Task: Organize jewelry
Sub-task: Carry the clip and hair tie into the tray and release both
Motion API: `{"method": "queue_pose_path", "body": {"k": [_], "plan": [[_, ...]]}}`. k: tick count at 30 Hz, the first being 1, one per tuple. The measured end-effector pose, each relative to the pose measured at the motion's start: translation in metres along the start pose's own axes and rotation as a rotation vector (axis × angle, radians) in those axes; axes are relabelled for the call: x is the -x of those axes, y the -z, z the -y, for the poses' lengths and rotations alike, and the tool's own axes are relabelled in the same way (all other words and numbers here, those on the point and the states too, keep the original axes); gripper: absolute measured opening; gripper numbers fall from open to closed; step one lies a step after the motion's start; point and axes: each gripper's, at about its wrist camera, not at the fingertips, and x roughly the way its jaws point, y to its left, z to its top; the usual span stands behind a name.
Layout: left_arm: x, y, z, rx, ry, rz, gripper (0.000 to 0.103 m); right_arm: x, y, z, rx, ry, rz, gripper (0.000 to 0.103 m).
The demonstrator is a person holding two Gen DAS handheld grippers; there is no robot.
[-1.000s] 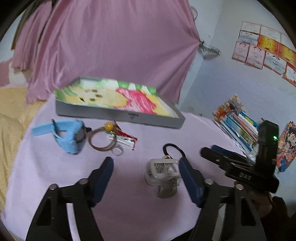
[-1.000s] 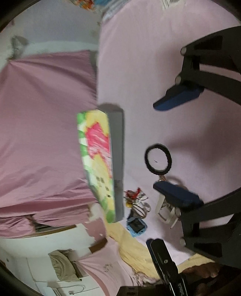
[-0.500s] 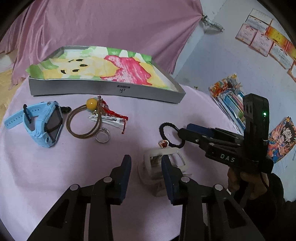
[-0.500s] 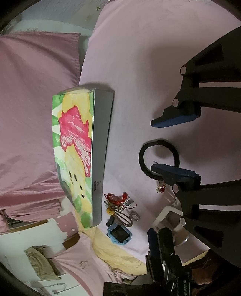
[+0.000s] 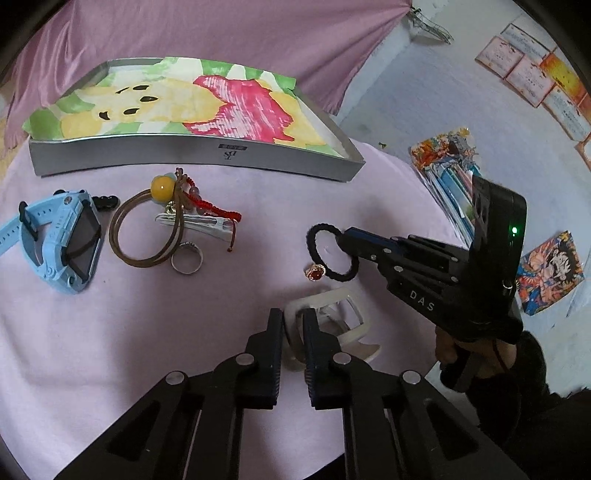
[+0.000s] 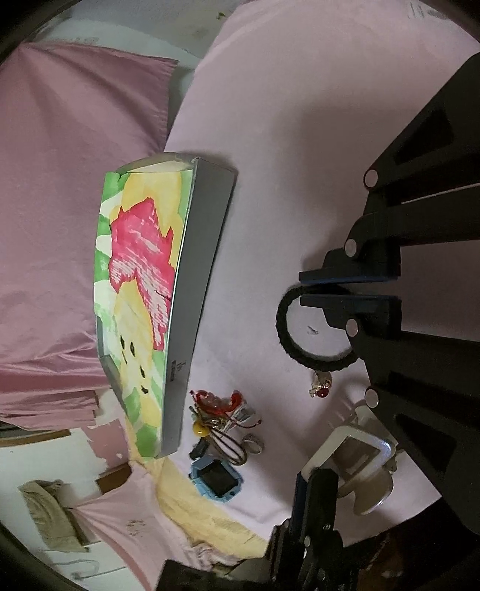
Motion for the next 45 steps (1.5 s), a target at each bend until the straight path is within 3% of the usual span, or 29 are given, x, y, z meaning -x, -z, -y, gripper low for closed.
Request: {"method": "queue_pose_path", "body": {"k": [5, 16, 24, 31, 37, 40, 45], "plan": [[0.016, 0.001, 0.007, -0.009, 0.031, 0.083, 0.005, 0.016, 0.002, 0.000, -0.032, -0.031, 0.090, 0.004], [0.063, -0.041, 0.011, -0.026, -0.025, 0.298, 0.004, 0.039, -0.042, -0.001, -0.068, -0.055, 0.270, 0.004], [0.085, -0.099, -0.019, 0.005, -0.102, 0.456, 0.004, 0.000, -0.097, -0.004, -0.111, -0.063, 0.247, 0.004], [0.061, -0.132, -0.054, 0.053, -0.142, 0.471, 0.004, -0.052, -0.123, -0.013, -0.138, -0.067, 0.147, 0.004], [0.025, -0.138, -0.081, 0.117, -0.122, 0.385, 0.004, -0.080, -0.127, -0.016, -0.138, -0.052, 0.071, 0.005], [0.012, -0.137, -0.090, 0.147, -0.143, 0.339, 0.004, -0.089, -0.128, -0.017, -0.135, -0.041, 0.046, 0.005], [0.013, -0.137, -0.094, 0.149, -0.199, 0.336, 0.005, -0.098, -0.126, -0.016, -0.135, -0.032, 0.008, 0.005]]}}
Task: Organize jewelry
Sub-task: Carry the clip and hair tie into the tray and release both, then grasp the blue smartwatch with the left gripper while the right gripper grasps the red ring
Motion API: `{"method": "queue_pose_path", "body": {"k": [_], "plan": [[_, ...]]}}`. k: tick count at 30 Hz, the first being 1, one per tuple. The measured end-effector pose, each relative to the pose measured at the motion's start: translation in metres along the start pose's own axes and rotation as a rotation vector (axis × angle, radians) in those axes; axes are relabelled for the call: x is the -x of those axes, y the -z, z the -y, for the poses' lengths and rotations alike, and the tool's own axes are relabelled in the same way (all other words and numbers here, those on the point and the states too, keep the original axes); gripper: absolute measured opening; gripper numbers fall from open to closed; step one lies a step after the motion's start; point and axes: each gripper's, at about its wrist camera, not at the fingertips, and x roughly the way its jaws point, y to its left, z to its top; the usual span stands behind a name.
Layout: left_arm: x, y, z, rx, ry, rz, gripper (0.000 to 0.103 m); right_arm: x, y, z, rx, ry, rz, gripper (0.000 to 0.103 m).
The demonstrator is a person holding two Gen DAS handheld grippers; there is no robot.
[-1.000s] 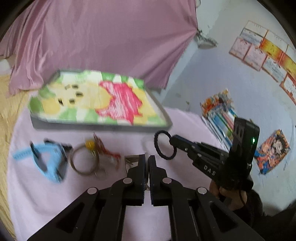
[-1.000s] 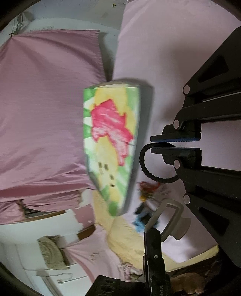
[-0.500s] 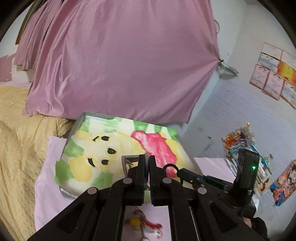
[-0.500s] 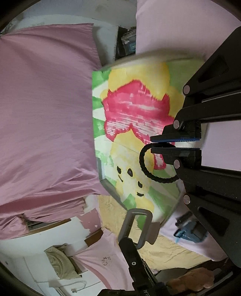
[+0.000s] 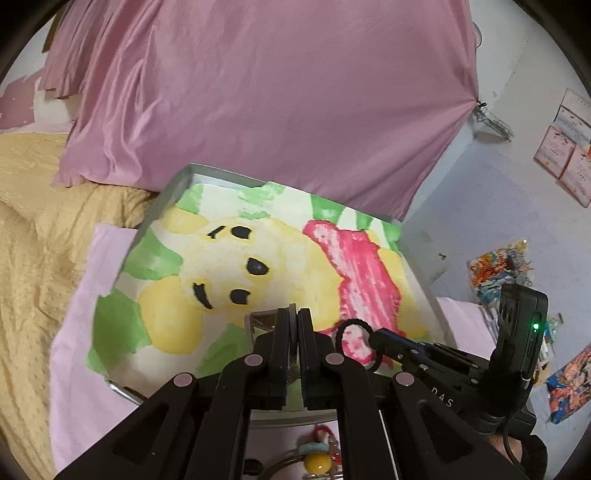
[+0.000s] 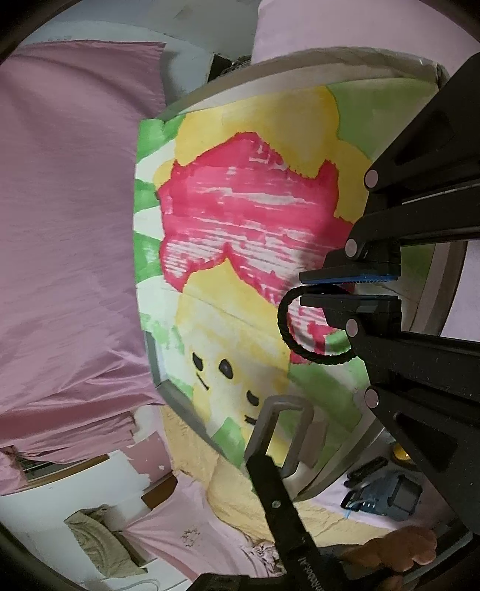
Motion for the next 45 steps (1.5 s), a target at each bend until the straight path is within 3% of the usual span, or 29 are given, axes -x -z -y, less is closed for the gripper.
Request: {"method": "queue_pose_path", "body": {"k": [4, 6, 9, 11, 15, 16, 18, 20, 22, 24, 27, 33, 40, 45], "plan": [[-0.003, 0.003, -0.004, -0.017, -0.086, -0.020, 0.015, -0.002, 0.002, 0.000, 0.001, -0.005, -0.002, 0.011], [-0.001, 0.005, -0.006, -0.024, -0.106, -0.017, 0.021, 0.001, 0.004, -0.002, 0.003, -0.009, 0.015, 0.032], [0.006, 0.009, -0.005, -0.041, -0.129, 0.018, 0.042, 0.011, 0.007, -0.003, 0.010, -0.003, 0.061, 0.038], [0.013, 0.012, -0.005, -0.041, -0.129, 0.059, 0.063, 0.021, 0.010, -0.002, 0.002, -0.005, 0.097, 0.038], [0.037, 0.020, 0.001, -0.064, -0.135, 0.166, 0.072, 0.046, 0.019, 0.000, -0.019, -0.005, 0.197, 0.040], [0.044, 0.023, 0.003, -0.075, -0.148, 0.190, 0.075, 0.053, 0.022, 0.000, -0.024, -0.005, 0.222, 0.043], [0.057, 0.029, 0.008, -0.092, -0.163, 0.240, 0.084, 0.069, 0.030, -0.001, -0.030, 0.001, 0.280, 0.061], [0.074, 0.039, 0.013, -0.113, -0.183, 0.316, 0.096, 0.084, 0.038, -0.002, -0.029, 0.007, 0.327, 0.062], [0.088, 0.049, 0.017, -0.136, -0.200, 0.383, 0.100, 0.098, 0.048, -0.001, -0.028, 0.016, 0.370, 0.065], [0.099, 0.058, 0.019, -0.156, -0.211, 0.431, 0.102, 0.111, 0.059, -0.003, -0.034, 0.022, 0.414, 0.076], [0.112, 0.073, 0.019, -0.163, -0.222, 0.475, 0.102, 0.129, 0.074, -0.007, -0.021, 0.036, 0.469, 0.080], [0.128, 0.098, 0.017, -0.170, -0.231, 0.491, 0.102, 0.155, 0.105, -0.024, 0.045, 0.088, 0.562, 0.088], [0.143, 0.123, 0.015, -0.201, -0.256, 0.514, 0.102, 0.178, 0.139, -0.041, 0.118, 0.132, 0.657, 0.089], [0.144, 0.135, 0.013, -0.233, -0.260, 0.494, 0.102, 0.181, 0.152, -0.046, 0.136, 0.158, 0.652, 0.089]]}}
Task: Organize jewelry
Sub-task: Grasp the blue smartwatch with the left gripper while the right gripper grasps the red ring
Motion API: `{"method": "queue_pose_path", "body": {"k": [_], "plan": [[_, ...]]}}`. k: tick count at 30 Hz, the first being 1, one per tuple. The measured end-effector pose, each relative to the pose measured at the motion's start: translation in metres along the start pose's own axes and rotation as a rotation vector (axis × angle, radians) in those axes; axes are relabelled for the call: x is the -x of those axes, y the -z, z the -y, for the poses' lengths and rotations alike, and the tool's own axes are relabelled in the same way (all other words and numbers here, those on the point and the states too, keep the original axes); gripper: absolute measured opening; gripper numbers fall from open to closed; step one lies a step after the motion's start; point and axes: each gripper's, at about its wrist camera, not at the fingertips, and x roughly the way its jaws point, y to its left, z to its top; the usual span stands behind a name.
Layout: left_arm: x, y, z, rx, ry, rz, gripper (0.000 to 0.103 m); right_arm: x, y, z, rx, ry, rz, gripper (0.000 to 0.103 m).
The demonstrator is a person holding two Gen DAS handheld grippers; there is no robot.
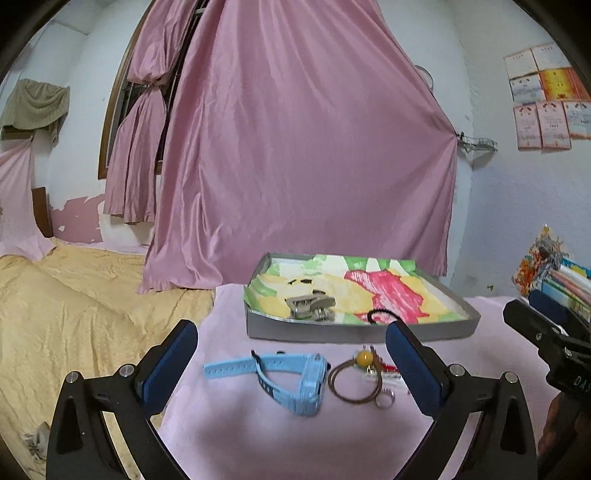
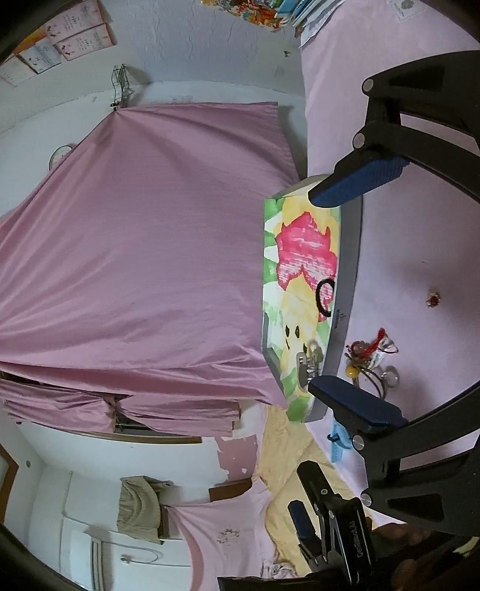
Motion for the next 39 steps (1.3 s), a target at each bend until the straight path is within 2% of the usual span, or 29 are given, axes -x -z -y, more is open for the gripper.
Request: {"method": "queue_pose_path", "body": {"k": [12, 16, 19, 21, 25, 27, 31, 33, 35, 39], "plan": [[-0.016, 0.014, 0.004, -0.102, 0.039, -0.151, 0.102, -0.013, 0.027, 0.010, -0.056, -0.020, -0.191, 0.089], [-0.027, 0.015, 0.006, -0.122, 0.047, -0.229, 0.102, -0.019, 0.031, 0.006, -0.057, -0.033, -0.242, 0.088], [-0.035, 0.015, 0.006, -0.120, 0.069, -0.271, 0.102, -0.025, 0.037, 0.001, -0.043, -0.039, -0.305, 0.076], [-0.040, 0.014, 0.006, -0.123, 0.081, -0.288, 0.102, -0.031, 0.041, 0.001, -0.048, -0.043, -0.342, 0.063], [-0.045, 0.013, 0.010, -0.148, 0.099, -0.298, 0.102, -0.039, 0.048, -0.001, -0.053, -0.045, -0.393, 0.054], [-0.048, 0.012, 0.012, -0.161, 0.108, -0.306, 0.100, -0.041, 0.050, -0.002, -0.048, -0.041, -0.408, 0.045], [-0.057, 0.013, 0.014, -0.162, 0.129, -0.347, 0.087, -0.048, 0.052, -0.005, -0.038, -0.047, -0.443, 0.039], [-0.062, 0.014, 0.013, -0.146, 0.147, -0.379, 0.080, -0.050, 0.053, -0.006, -0.033, -0.041, -0.456, 0.028], [-0.065, 0.014, 0.012, -0.131, 0.149, -0.395, 0.075, -0.054, 0.054, -0.007, -0.026, -0.037, -0.476, 0.023], [-0.068, 0.012, 0.012, -0.131, 0.147, -0.397, 0.064, -0.056, 0.053, -0.007, -0.022, -0.035, -0.491, 0.019]]}}
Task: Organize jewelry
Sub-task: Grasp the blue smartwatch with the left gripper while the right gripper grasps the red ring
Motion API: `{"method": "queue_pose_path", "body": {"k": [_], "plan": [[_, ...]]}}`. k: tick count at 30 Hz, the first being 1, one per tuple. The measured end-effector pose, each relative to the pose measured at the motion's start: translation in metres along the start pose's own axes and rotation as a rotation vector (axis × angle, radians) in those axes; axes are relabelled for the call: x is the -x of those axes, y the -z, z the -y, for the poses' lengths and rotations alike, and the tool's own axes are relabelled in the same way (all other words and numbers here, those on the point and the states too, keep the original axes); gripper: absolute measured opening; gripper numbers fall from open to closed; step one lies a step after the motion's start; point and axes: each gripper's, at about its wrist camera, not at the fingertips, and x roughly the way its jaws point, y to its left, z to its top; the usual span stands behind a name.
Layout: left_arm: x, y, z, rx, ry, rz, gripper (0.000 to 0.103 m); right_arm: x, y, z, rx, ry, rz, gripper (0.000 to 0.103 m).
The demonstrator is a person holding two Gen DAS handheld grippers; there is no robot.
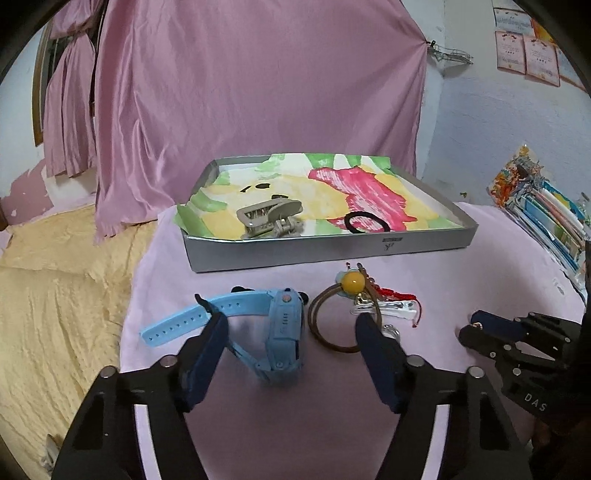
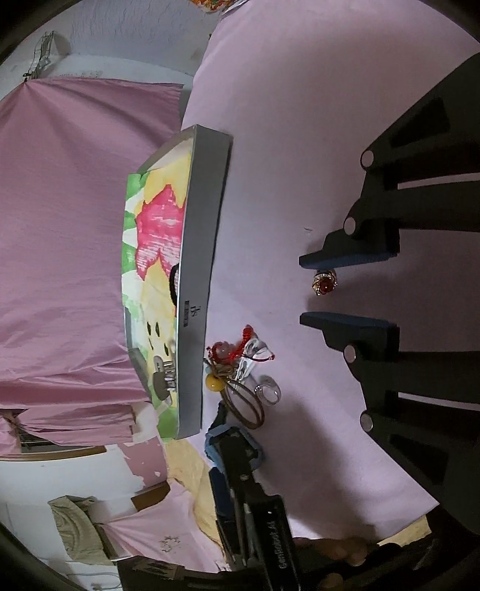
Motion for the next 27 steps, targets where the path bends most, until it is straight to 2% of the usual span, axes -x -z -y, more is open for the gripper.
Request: {"method": "queue_pose_path", "body": {"k": [10, 21, 24, 26, 27], "plan": [[0.001, -0.003, -0.002, -0.029, -0.064, -0.042, 0.037, 0.000, -0.001, -0.002, 0.020, -0.009, -0.001, 0.012], [-0.001, -0.006, 0.004, -0.083, -0.065, -0.075, 0.030, -0.002, -0.001, 0.000, 0.008, -0.035, 0.001, 0.012], [-0.001, -0.007, 0.007, -0.097, -0.046, -0.081, 0.019, -0.002, -0.002, 0.000, 0.008, -0.037, -0.001, 0.012], [0.000, -0.005, 0.012, -0.104, -0.014, -0.093, 0.016, -0.002, -0.001, 0.000, 0.011, -0.041, -0.001, 0.012], [0.000, -0.004, 0.015, -0.118, -0.029, -0.092, 0.016, -0.002, -0.002, -0.001, 0.013, -0.044, -0.001, 0.012]]}}
